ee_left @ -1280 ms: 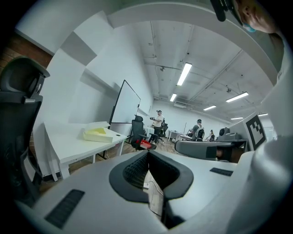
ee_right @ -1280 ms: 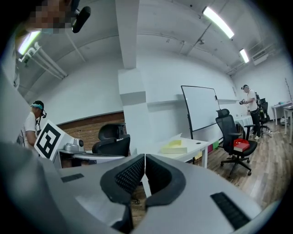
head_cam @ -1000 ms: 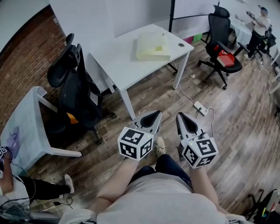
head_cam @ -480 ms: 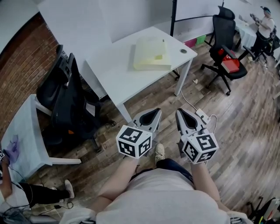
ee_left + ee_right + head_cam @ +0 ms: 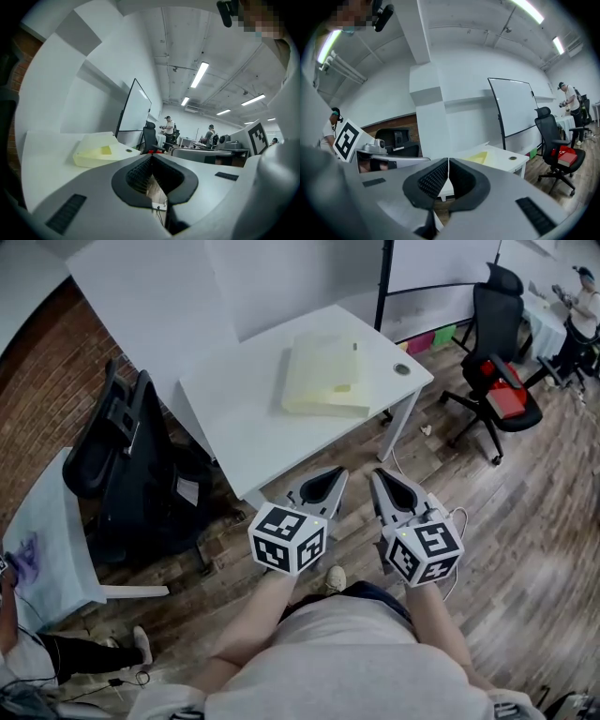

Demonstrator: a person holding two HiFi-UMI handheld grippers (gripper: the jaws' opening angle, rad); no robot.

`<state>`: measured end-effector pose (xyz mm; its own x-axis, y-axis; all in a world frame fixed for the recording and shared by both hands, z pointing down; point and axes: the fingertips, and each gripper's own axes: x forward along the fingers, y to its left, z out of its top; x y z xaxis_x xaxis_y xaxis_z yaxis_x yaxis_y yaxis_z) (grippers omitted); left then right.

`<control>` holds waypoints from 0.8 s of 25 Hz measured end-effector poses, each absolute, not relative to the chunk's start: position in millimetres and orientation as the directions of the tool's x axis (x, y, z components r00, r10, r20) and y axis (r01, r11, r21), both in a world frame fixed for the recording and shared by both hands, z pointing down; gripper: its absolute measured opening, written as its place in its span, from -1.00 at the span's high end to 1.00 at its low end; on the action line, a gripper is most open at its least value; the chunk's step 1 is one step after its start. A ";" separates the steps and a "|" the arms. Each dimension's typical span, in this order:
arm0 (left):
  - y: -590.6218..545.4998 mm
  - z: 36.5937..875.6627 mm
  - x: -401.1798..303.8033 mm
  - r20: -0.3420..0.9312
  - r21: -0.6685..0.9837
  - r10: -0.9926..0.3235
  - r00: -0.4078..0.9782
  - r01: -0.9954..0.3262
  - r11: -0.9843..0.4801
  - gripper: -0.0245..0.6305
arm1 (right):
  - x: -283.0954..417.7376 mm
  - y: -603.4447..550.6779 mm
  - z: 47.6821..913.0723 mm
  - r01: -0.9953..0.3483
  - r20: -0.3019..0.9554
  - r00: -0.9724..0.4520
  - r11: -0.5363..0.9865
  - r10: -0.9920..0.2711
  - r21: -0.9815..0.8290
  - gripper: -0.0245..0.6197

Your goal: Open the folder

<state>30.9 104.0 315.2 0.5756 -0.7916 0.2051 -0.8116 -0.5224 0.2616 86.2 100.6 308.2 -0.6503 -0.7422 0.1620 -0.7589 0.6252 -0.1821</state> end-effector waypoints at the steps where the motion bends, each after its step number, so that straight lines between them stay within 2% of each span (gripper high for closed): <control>1: 96.9 316.2 31.6 0.207 0.264 -0.794 0.572 -0.814 -0.518 0.86 | 86.0 93.8 309.2 -0.755 0.164 -0.655 0.629 -0.738 -0.184 0.85; 20: 53.4 339.4 33.5 0.255 0.298 -0.805 0.535 -0.836 -0.461 0.86 | 86.7 54.5 331.5 -0.728 0.210 -0.686 0.649 -0.697 -0.220 0.85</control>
